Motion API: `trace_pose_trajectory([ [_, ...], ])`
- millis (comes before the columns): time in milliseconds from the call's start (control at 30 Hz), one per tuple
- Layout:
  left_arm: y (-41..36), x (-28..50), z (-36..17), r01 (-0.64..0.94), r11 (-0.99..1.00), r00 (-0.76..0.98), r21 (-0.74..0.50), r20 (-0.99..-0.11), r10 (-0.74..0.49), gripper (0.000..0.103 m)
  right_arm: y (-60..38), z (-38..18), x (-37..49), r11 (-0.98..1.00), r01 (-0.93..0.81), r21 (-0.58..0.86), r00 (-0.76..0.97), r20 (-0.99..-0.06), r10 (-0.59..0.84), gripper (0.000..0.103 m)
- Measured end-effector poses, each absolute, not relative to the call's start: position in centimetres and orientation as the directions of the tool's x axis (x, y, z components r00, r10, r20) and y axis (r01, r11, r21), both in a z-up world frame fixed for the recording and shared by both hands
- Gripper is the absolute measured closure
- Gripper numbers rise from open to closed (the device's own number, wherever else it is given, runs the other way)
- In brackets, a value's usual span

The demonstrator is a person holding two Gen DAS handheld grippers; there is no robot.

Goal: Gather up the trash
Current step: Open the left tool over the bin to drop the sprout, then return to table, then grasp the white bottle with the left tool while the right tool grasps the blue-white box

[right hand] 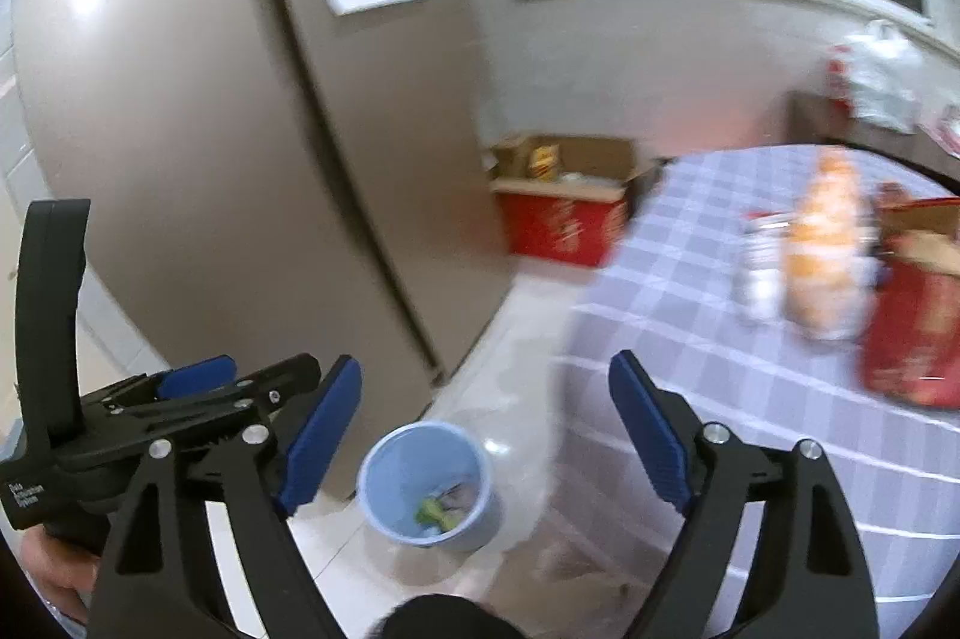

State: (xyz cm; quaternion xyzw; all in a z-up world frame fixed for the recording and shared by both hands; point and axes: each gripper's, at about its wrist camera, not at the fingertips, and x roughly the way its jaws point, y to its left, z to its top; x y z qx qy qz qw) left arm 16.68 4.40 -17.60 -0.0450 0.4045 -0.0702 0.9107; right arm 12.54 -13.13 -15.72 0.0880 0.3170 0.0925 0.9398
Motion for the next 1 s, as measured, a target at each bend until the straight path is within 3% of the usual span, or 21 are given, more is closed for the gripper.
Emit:
trace_pose_trajectory([
  [267, -7.6, 16.1, -16.0, 0.309, 0.945, 0.653, -0.107, -0.699, -0.292, 0.020, -25.8, -14.5, 8.8, 0.979, 0.126, 0.159, 0.820, -0.572, -0.013, 0.017],
  [533, -15.1, 17.3, -16.3, 0.372, 0.926, 0.628, -0.071, -0.715, -0.307, 0.020, -37.3, -15.8, 7.1, 0.950, 0.314, -0.001, 0.741, -0.626, -0.245, 0.017],
  [633, -16.2, 17.9, -16.6, 0.374, 0.925, 0.627, -0.067, -0.717, -0.305, 0.021, -40.2, -16.7, 8.6, 0.948, 0.317, -0.041, 0.702, -0.662, -0.263, 0.018],
  [700, -16.9, 18.7, -17.0, 0.374, 0.925, 0.622, -0.072, -0.720, -0.307, 0.027, -41.6, -17.7, 9.7, 0.952, 0.299, -0.058, 0.675, -0.692, -0.255, 0.019],
  [800, -17.3, 19.8, -17.6, 0.365, 0.928, 0.615, -0.071, -0.731, -0.297, 0.033, -42.8, -18.7, 10.7, 0.962, 0.268, -0.056, 0.665, -0.712, -0.226, 0.037],
  [900, -17.7, 20.9, -18.2, 0.375, 0.924, 0.597, -0.081, -0.741, -0.307, 0.043, -43.3, -19.3, 11.9, 0.974, 0.220, -0.057, 0.666, -0.721, -0.193, 0.042],
  [1000, -18.1, 22.0, -18.9, 0.369, 0.925, 0.582, -0.091, -0.753, -0.307, 0.048, -43.1, -19.6, 12.6, 0.980, 0.191, -0.049, 0.663, -0.730, -0.165, 0.061],
])
